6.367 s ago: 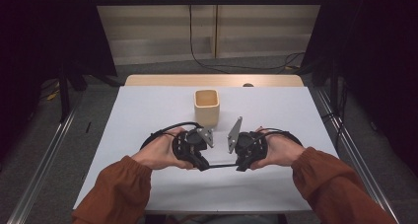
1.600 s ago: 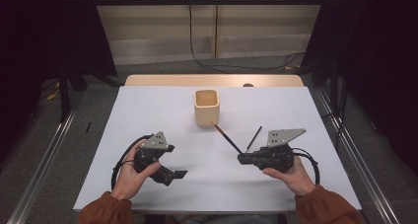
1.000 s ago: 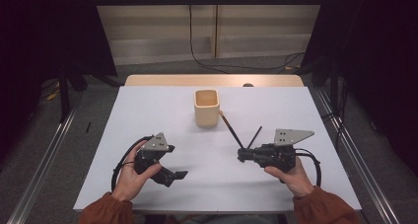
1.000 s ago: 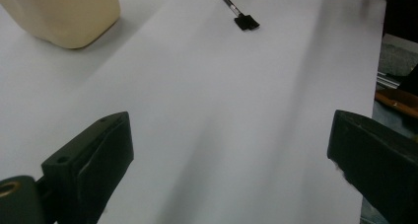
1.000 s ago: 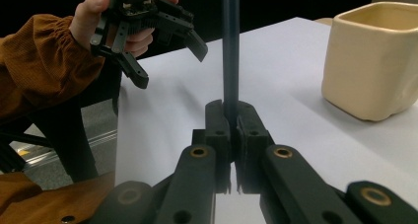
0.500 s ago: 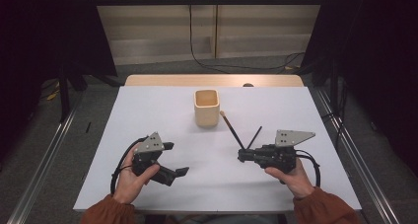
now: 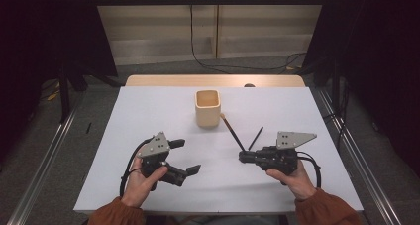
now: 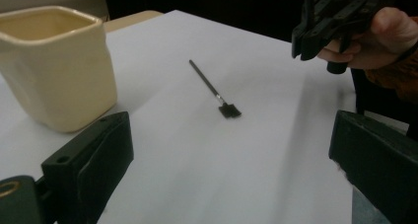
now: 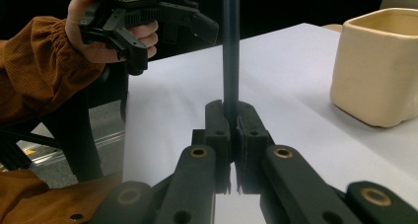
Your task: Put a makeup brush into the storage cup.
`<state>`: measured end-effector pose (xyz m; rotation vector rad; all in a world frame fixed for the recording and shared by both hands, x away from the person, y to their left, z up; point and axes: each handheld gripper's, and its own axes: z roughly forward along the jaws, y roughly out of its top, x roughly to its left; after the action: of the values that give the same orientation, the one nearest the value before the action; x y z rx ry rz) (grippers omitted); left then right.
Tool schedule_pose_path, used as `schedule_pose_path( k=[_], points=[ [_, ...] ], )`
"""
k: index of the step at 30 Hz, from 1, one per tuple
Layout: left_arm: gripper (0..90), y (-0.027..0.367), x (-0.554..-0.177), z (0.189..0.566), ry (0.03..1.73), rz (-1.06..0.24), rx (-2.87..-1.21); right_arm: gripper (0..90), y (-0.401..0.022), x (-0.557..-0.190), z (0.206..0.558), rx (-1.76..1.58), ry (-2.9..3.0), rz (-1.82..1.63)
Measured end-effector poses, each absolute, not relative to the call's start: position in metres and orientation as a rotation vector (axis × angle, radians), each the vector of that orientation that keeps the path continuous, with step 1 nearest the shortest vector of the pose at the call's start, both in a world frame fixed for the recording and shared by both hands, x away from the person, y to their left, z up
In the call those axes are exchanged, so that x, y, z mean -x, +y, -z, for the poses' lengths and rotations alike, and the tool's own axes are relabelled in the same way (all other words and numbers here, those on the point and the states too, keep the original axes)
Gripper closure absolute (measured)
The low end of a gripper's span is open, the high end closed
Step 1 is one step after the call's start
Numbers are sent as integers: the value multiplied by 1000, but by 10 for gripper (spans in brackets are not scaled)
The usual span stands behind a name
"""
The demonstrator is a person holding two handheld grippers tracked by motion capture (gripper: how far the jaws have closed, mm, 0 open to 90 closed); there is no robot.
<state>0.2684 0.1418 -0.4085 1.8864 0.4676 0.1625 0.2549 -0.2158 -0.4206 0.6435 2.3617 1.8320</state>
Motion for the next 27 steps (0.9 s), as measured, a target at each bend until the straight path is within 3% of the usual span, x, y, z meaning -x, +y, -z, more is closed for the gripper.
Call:
schedule_pose_path(
  k=[10, 27],
  points=[
    [36, 128, -269, 403, 403, -207, -1823, 863, -216, -256, 421, -646, 2355, -1834],
    [41, 97, -278, 387, 397, -149, -1776, 863, -215, -256, 423, -659, 2368, -1834]
  ],
)
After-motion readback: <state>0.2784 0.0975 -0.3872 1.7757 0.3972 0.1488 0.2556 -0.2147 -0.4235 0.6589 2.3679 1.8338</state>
